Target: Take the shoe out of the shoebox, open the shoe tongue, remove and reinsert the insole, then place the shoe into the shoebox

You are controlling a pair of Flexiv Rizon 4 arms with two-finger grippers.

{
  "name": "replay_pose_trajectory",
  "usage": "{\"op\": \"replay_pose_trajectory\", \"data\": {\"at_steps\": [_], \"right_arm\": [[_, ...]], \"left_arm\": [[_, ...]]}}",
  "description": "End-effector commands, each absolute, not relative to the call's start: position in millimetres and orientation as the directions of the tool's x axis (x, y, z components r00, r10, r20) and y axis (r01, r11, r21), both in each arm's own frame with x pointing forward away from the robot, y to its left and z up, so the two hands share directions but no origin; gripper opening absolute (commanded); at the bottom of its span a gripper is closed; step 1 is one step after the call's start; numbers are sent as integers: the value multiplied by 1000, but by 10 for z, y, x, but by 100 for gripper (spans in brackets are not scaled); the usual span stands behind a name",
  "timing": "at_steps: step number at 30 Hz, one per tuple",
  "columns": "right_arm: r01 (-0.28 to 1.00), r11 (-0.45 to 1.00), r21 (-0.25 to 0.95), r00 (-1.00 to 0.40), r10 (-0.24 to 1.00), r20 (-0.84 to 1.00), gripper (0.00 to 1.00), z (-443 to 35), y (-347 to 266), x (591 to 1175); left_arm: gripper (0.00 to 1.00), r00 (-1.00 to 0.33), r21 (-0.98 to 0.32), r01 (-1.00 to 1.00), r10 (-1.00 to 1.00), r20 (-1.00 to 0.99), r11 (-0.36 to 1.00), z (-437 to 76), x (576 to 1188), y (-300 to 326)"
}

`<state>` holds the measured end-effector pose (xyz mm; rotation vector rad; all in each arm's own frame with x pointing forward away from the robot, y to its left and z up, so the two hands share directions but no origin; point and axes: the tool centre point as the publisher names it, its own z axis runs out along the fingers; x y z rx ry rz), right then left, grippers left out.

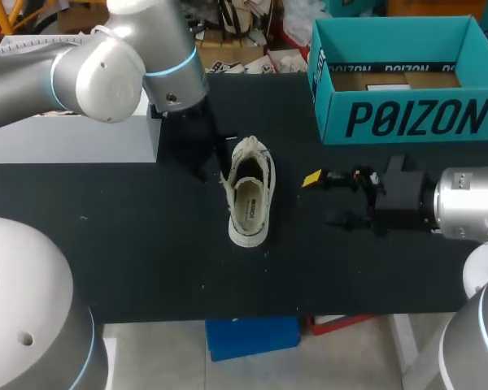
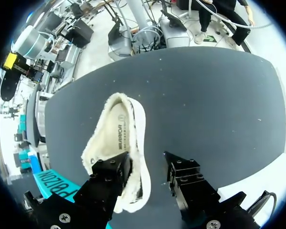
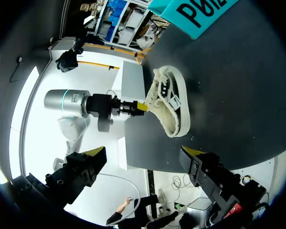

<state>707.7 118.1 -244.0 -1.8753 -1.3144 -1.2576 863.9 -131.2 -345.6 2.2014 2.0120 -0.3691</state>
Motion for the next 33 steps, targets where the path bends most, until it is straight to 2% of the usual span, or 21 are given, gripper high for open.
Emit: {"op": "replay_pose_trajectory", "data": {"at_steps": [1,19,33], "right_arm": [[915,-393,89,98,431,897,100,-2441,1194,7082],[915,-393,89,98,431,897,100,-2441,1194,7082],[915,-393,89,98,431,897,100,-2441,1194,7082]], "left_arm": [[44,79,-76,992,961,-264,-102,-3603,8729,-1402],[42,80,-115,987,969,-233,-109,-3984,8723,-1482],[41,101,-68,991,975,-196,-116,-4087,8762,-1545]]}}
